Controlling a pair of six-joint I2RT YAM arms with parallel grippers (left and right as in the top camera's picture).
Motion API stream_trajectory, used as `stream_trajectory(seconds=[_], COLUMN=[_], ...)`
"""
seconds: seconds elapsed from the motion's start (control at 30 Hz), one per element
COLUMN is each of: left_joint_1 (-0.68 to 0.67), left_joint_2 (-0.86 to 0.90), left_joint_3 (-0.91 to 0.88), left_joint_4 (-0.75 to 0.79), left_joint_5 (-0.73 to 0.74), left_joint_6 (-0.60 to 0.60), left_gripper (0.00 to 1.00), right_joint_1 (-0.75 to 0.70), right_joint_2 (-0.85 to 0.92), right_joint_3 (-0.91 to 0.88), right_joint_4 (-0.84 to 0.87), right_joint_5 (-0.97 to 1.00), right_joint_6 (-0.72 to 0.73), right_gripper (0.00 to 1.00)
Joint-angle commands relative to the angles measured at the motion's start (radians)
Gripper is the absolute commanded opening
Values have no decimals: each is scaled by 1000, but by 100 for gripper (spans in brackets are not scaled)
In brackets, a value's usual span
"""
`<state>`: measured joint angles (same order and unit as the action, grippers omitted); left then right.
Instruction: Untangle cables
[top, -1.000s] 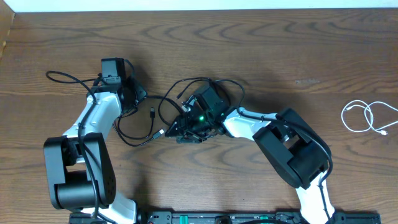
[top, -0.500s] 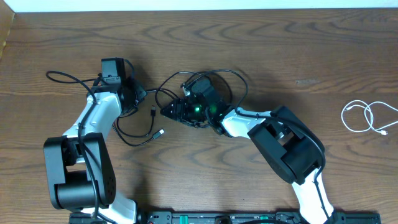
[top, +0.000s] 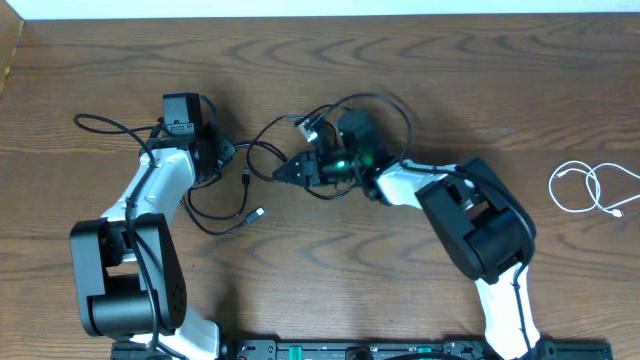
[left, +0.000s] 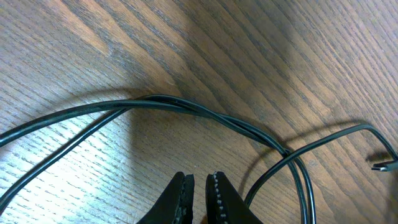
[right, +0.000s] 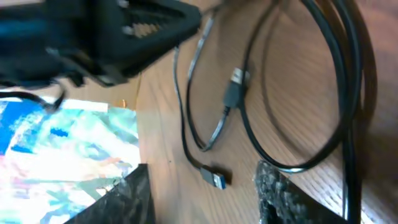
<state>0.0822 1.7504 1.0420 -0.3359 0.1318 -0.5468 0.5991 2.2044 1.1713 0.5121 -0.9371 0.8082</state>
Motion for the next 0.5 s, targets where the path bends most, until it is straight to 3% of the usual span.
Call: stream_trajectory(seconds=[0.0,0.1,0.2,0.47], left_joint_1=[0,0,0,10], left_joint_2=[0,0,0,0], left_joint_3=[5,5,5,5], left_joint_4=[-2,-3,-3,-7], left_joint_5=[-10,-10,-10,-37], left_joint_6=[-2,-1,-1,-1], left_gripper=[14,14,13,17], right_joint_1=[-2,9,8,-11], right_joint_2=[-40,-40,-40,-40], right_joint_3=[5,6,48,369], right_joint_4=[0,-6,-68,-531], right_joint_5=[-68,-56,-109,-105], right_joint_6=[-247,-361,-377,-545], right_gripper=[67,70,64,66])
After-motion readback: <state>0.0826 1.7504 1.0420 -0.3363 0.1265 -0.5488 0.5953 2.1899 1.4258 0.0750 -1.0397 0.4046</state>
